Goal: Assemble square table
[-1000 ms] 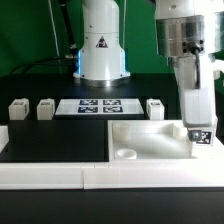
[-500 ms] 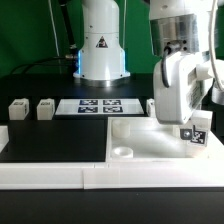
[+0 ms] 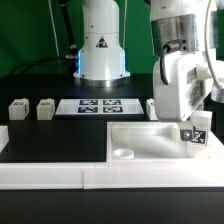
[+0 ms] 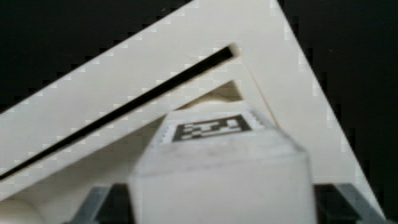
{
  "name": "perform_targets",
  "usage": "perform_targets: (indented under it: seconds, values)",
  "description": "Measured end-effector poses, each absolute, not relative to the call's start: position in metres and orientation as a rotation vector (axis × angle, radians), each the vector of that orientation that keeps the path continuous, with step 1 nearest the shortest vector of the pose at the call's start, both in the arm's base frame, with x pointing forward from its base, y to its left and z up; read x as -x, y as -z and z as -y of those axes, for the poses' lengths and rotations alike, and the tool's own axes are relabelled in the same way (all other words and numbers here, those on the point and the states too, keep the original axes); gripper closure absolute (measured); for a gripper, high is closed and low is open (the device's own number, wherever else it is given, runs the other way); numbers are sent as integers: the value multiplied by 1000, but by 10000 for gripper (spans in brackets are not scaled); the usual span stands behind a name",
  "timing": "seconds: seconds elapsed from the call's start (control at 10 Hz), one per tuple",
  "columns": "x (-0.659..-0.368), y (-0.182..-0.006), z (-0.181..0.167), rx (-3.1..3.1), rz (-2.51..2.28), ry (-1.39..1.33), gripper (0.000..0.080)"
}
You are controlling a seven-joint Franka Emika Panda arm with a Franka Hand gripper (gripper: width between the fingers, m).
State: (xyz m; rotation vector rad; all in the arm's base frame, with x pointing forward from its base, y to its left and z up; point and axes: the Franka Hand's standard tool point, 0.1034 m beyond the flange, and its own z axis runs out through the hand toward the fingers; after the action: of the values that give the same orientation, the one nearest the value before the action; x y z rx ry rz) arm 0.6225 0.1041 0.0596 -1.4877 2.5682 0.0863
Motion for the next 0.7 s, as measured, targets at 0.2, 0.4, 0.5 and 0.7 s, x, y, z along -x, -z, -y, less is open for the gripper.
perform_targets:
  seconds: [0.2,0.4,0.5,0.7]
  values:
    - [-622,-60,-105,1494,-2564,-85,177]
    - [-616,-83,-115,1547,-2500,-84,151]
    - [-608,-95,-120,1549,-2489,-93,151]
    - [-595,-116,-129,1568,-2463,-120,151]
